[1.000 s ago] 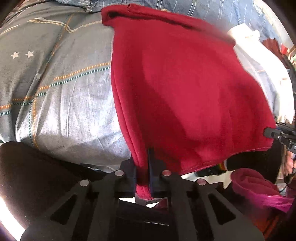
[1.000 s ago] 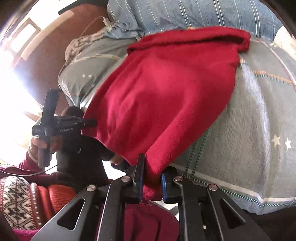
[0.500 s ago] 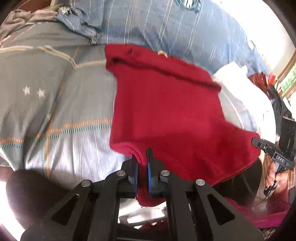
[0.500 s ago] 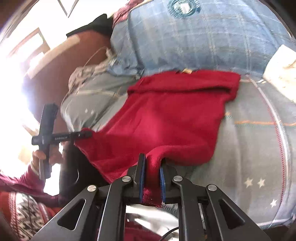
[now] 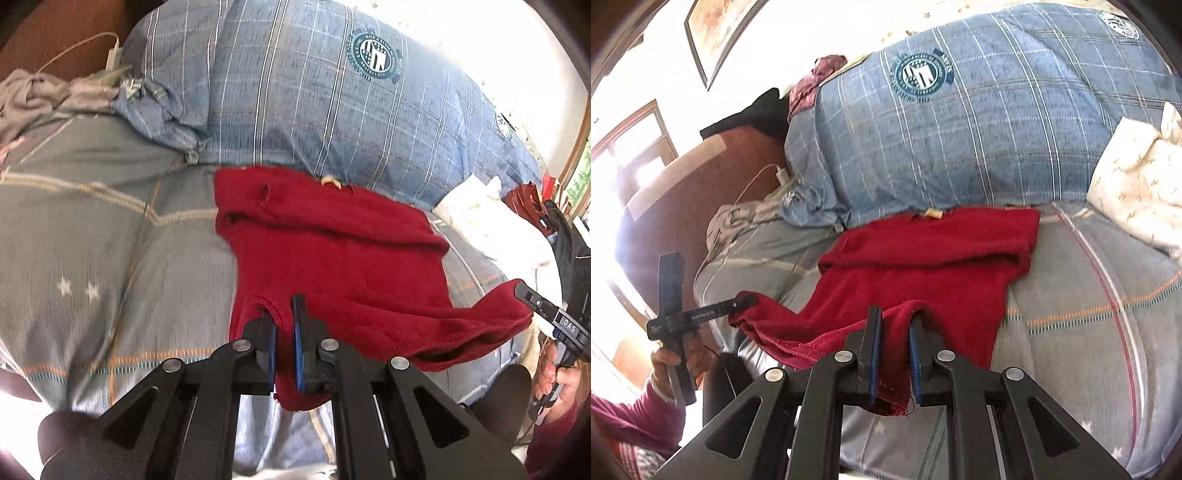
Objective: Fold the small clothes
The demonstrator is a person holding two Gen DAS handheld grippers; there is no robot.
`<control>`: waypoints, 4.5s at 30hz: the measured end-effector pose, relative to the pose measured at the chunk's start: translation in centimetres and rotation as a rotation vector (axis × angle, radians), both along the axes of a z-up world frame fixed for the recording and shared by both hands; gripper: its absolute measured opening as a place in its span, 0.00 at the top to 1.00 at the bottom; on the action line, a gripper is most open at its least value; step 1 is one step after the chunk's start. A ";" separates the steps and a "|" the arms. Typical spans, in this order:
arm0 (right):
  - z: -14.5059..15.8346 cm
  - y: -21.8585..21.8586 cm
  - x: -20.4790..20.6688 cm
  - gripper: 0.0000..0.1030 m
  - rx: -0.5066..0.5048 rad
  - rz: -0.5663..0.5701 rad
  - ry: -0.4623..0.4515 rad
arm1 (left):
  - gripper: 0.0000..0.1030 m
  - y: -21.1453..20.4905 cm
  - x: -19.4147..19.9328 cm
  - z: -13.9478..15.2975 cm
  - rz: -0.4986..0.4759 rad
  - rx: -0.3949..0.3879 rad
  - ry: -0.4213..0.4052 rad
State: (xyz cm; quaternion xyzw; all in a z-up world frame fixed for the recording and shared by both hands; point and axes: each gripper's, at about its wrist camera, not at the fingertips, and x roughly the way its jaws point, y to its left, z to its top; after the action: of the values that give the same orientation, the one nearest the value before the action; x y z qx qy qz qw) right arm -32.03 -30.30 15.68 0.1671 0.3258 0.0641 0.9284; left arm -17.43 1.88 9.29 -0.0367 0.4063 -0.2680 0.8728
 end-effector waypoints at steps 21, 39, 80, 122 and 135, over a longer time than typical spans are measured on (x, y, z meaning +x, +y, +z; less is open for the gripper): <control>1.4 -3.1 7.5 0.90 -0.091 -0.142 -0.075 | 0.95 -2.0 6.5 2.0 0.096 0.011 -0.088; -3.1 -2.4 12.9 0.32 -0.065 0.013 0.128 | 0.95 -3.8 7.6 2.0 0.080 0.035 -0.085; 1.8 -5.8 18.2 0.94 -0.343 -0.172 -0.015 | 0.95 -8.5 14.1 3.9 0.114 0.139 -0.164; -8.6 -7.7 27.3 0.57 -0.275 -0.167 0.245 | 0.26 -11.4 25.0 -4.2 0.158 0.046 0.187; -8.4 -5.9 29.4 0.48 -0.244 -0.153 0.257 | 0.25 -7.5 22.6 -5.5 0.173 0.087 0.234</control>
State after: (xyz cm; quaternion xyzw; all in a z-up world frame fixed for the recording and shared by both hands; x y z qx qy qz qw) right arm -2.64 -36.17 7.27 0.0841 0.4334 -0.0685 0.8947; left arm 5.17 -5.58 3.81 -0.0647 0.5118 -0.1677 0.8401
